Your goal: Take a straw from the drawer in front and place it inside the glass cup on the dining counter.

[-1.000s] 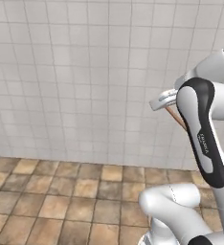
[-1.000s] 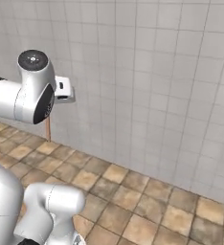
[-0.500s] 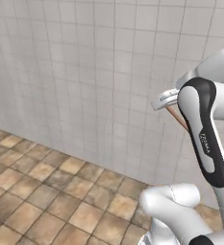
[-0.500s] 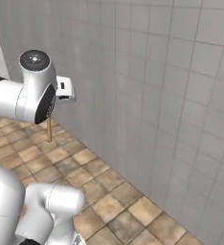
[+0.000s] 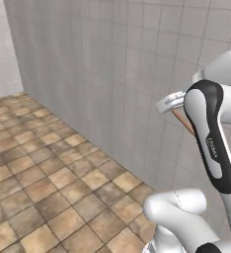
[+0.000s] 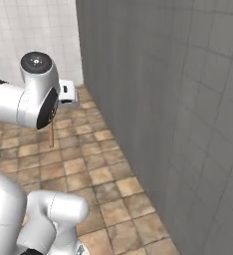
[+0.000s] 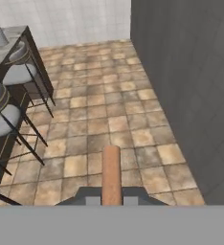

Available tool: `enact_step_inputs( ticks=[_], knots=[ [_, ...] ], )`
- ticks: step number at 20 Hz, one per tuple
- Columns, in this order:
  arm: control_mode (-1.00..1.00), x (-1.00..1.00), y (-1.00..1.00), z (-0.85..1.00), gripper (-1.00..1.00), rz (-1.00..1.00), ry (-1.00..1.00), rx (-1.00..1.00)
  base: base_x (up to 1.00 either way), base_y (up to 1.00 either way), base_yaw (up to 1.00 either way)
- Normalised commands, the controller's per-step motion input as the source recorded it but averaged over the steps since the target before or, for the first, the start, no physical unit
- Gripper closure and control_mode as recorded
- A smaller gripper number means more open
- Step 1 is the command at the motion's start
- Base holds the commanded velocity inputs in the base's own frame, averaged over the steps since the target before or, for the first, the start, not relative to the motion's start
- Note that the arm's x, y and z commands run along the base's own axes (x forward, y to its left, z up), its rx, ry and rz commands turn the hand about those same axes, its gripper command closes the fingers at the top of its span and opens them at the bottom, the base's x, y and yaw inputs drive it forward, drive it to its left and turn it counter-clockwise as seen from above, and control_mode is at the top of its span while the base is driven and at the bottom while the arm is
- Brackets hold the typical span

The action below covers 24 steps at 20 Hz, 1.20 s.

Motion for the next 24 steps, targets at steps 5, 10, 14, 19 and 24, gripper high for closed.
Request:
enact_step_inputs(
  ticks=[5, 10, 14, 19, 24],
  knots=[
    [1.0, 0.0, 0.0, 0.0, 1.0, 0.0, 0.0, 0.0, 1.0, -0.02, 0.63],
    [1.0, 0.0, 0.0, 0.0, 1.0, 0.0, 0.0, 0.0, 1.0, -0.05, 0.61],
    [1.0, 0.0, 0.0, 0.0, 1.0, 0.0, 0.0, 0.0, 1.0, -0.1, 0.6],
    [1.0, 0.0, 0.0, 0.0, 1.0, 0.0, 0.0, 0.0, 1.0, -0.19, 0.57],
    [1.0, 0.0, 0.0, 0.0, 1.0, 0.0, 0.0, 0.0, 0.92, -0.3, 0.58]
  ],
)
